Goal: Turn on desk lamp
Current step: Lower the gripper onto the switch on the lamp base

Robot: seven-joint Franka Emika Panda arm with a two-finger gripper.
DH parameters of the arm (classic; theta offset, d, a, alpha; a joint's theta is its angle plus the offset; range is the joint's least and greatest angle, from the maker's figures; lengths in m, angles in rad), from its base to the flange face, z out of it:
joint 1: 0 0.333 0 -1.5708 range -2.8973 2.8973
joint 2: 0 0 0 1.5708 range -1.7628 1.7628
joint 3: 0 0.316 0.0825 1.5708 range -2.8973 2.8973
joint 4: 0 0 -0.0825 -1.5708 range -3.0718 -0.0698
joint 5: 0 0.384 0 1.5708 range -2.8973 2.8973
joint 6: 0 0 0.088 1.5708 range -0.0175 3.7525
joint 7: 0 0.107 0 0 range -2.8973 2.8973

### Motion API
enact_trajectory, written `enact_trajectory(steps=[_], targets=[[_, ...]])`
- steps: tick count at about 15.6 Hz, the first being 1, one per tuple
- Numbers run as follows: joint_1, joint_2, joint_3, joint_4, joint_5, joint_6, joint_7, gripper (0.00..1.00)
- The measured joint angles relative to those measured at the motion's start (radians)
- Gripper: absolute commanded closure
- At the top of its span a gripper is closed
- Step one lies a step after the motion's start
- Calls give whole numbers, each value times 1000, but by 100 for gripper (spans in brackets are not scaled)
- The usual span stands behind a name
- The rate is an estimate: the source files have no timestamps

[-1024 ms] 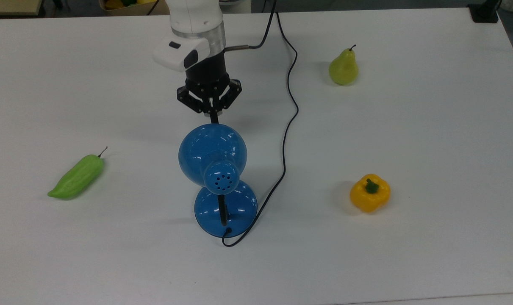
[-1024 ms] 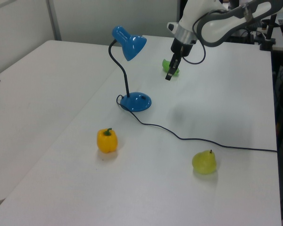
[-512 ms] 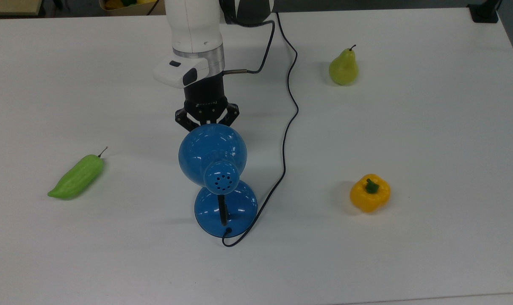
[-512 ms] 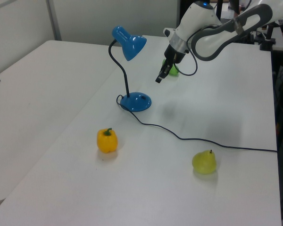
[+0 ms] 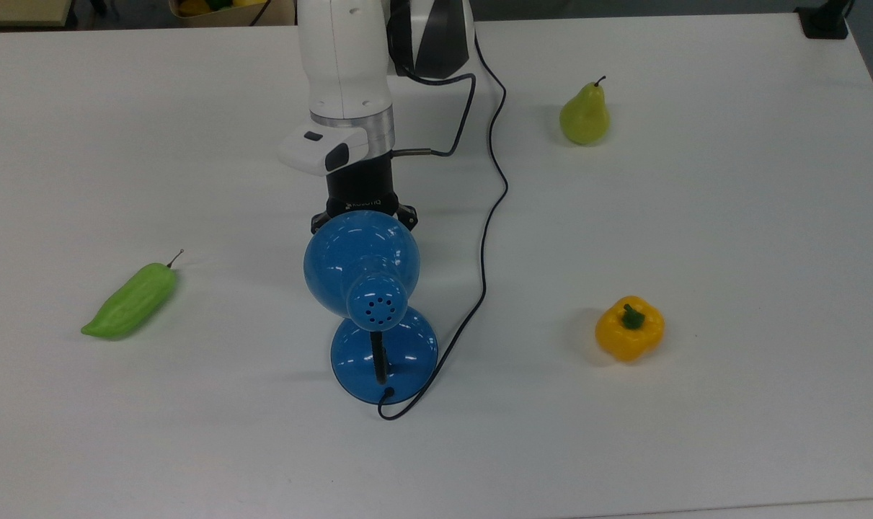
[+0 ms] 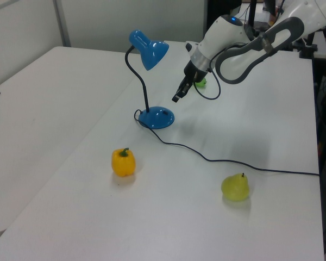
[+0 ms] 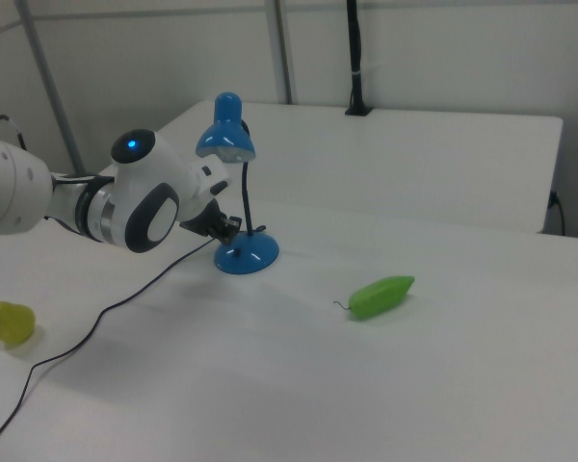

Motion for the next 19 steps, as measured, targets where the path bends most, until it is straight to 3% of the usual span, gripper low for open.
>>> enact_trajectory(steps=[19], targets=[[15,144,0,117,0,58,6,100]])
